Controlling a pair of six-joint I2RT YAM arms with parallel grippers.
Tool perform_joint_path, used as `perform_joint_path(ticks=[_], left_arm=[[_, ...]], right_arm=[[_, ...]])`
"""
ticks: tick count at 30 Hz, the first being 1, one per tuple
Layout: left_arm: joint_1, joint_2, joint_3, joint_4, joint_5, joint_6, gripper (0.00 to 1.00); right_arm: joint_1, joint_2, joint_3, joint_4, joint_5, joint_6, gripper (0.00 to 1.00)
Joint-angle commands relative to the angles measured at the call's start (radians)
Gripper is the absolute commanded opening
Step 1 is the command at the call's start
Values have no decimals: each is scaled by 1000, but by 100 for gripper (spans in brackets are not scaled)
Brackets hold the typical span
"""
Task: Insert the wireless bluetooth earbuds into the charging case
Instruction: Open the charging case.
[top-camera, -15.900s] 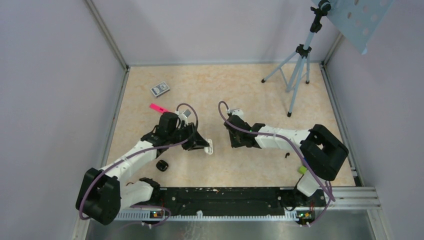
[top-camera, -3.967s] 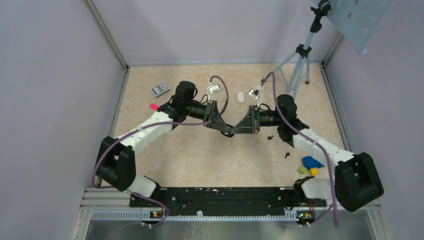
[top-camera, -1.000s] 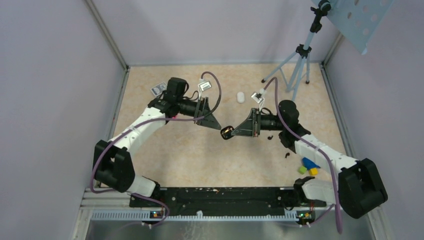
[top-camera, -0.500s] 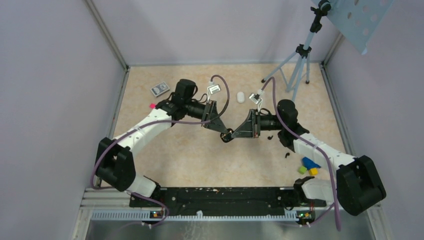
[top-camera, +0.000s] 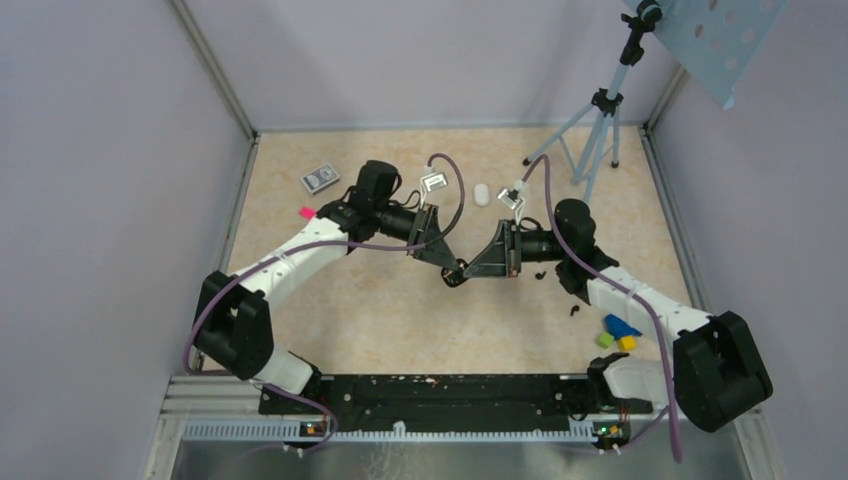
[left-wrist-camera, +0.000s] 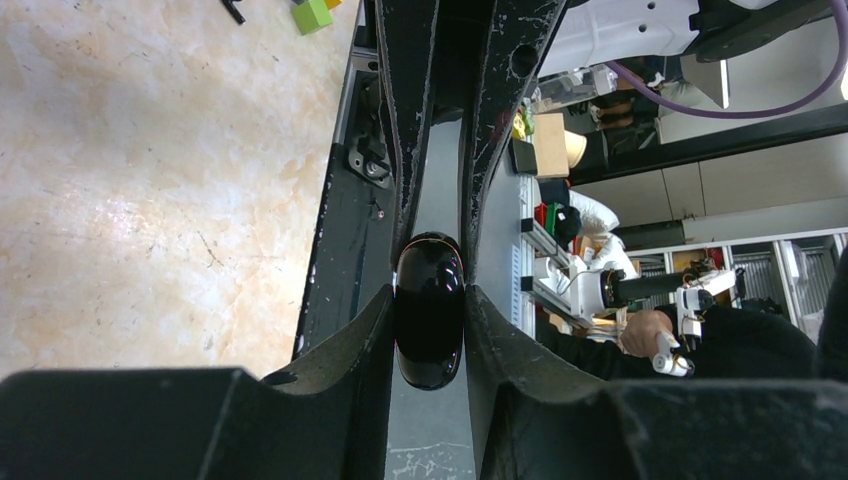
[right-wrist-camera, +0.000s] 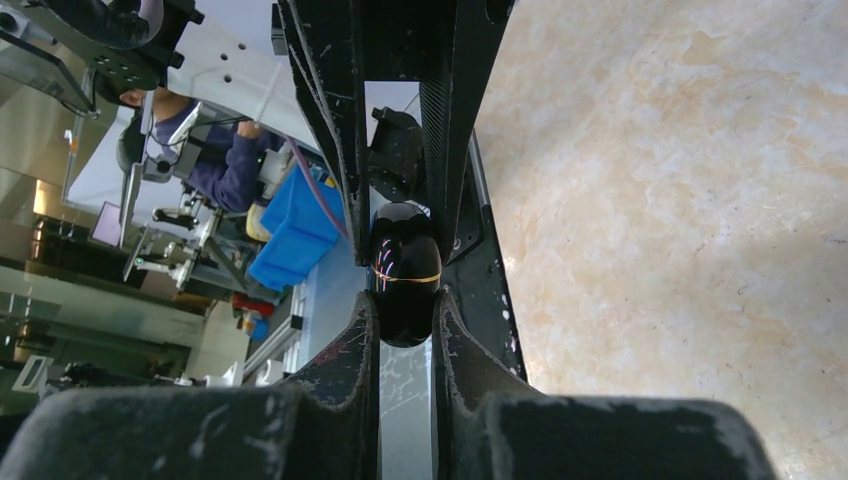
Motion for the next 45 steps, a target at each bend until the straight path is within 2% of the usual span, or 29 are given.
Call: perform_joint_path(ticks=[1, 9, 11, 18, 23, 27, 30, 37, 41, 44, 45], left_arm=[[-31, 6, 0, 17, 83, 15, 33], [-42, 7, 7, 15, 102, 17, 4], [-41, 8, 7, 43, 104, -13, 1], [-40, 1, -95, 401, 185, -335, 0], [-40, -20, -136, 573, 188, -449, 0], [-37, -20, -131, 591, 151, -460, 0], [-34, -21, -111, 510, 122, -397, 0], [-33, -22, -101, 500, 139, -401, 0], [-27, -16, -69, 375, 72, -309, 0], [-21, 1, -61, 376, 29, -312, 0], [-20, 8, -57, 373, 4, -314, 0]], right_arm=[[-4, -13, 36, -10, 59, -55, 0], [-4, -21, 38, -64, 79, -96, 0], [-4, -21, 42, -100, 78, -118, 0], [-4, -55, 61, -293, 96, -312, 0], [-4, -60, 73, -369, 127, -378, 0], [-6, -54, 74, -363, 128, -369, 0], [-6, -65, 63, -348, 130, -351, 0], [-10, -91, 48, -350, 172, -367, 0], [-18, -55, 92, -410, 231, -353, 0], [-20, -37, 100, -394, 276, -338, 0], [-22, -31, 106, -399, 295, -337, 7]])
